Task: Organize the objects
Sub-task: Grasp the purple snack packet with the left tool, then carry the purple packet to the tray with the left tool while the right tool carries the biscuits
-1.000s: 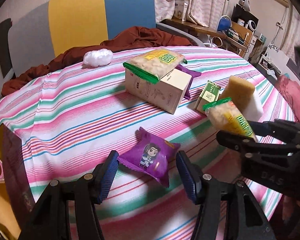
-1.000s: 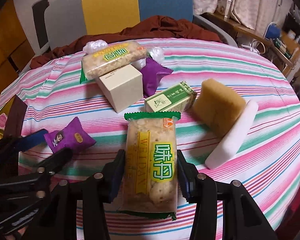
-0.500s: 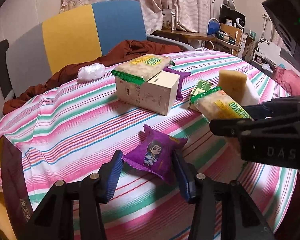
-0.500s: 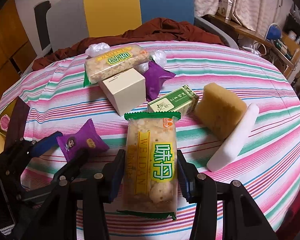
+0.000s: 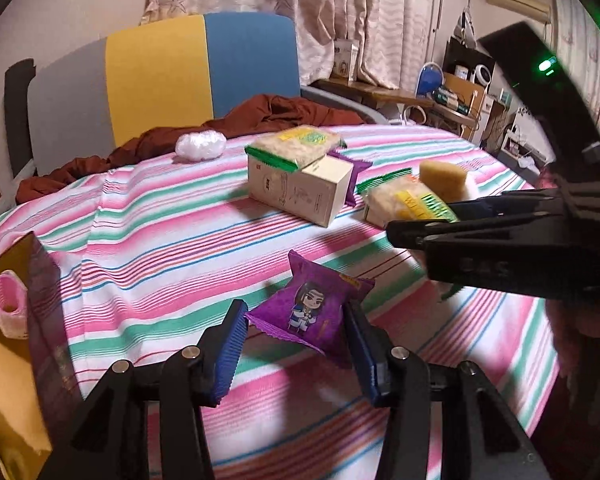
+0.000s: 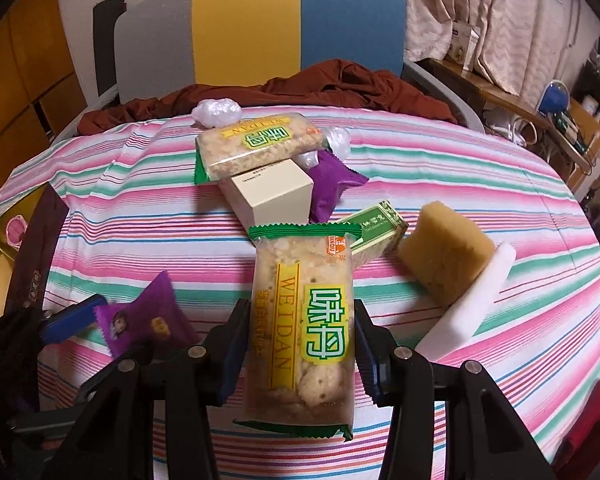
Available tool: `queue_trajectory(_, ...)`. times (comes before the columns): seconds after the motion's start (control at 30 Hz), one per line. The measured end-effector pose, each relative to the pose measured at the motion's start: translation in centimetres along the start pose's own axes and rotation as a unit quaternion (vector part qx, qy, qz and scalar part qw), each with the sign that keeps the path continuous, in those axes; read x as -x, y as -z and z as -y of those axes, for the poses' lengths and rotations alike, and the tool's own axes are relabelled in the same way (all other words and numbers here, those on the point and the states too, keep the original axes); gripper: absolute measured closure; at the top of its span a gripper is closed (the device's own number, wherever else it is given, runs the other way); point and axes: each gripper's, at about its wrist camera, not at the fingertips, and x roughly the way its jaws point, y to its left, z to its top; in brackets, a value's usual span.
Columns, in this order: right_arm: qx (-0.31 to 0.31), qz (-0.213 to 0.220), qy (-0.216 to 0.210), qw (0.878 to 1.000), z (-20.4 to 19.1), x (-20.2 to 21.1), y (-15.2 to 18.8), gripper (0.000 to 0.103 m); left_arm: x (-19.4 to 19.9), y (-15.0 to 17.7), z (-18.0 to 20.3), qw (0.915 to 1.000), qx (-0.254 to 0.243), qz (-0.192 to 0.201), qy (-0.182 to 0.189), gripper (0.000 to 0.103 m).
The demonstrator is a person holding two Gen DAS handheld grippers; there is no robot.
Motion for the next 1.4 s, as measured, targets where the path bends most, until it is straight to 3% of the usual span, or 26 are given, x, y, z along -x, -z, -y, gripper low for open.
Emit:
queue_trajectory(0.43,0.060,0.037,-0.009,0.997,-2.8,1.0,0.3,0.054,7.3,1.2,-4.0,0.9971,0.057,0.050,-0.003,0.054)
queue_trajectory(0.67,0.068,0.048,-0.018,0.996,-3.6,1.1,0.6,0.054,10.7,2.6,-8.3,0.9920,0.099,0.069,-0.037,0.054)
queue_trajectory(1.0,0.106,0.116,-0.043,0.987,-5.8,3.3,0.8,0.054,13.5,5.8,-17.4,0.9699,0.209,0.069,-0.103,0.054)
queue_trajectory(1.17,0.146,0.139,-0.060,0.978,-8.9,5.2,1.4,0.054,13.1,6.2,-20.4,0.9615,0.238,0.058,-0.124,0.054)
queue_trajectory(1.4,0.169,0.140,-0.129,0.967,-14.0,7.8,3.3,0.054,12.0,6.2,-24.3,0.9483,0.285,0.041,-0.134,0.054)
